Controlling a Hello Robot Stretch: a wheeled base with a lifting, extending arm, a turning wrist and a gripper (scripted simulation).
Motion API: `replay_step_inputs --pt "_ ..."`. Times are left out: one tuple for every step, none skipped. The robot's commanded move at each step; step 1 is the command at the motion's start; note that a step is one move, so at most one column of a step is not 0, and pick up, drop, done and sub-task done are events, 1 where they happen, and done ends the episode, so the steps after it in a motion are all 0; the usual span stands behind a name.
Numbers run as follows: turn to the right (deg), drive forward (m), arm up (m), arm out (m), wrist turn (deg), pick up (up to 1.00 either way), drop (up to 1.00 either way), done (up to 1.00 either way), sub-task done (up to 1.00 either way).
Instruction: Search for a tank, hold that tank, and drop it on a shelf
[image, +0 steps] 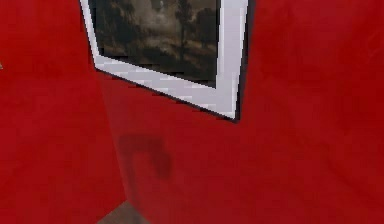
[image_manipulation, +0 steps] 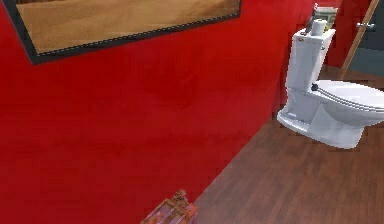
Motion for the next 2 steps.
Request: replay_step_inputs --pt "0.0 0.0 0.1 0.0 0.0 0.0 0.0 0.0 0.0" --pt "0.0 0.0 0.5 0.0 0.0 0.0 0.0 0.0 0.0"
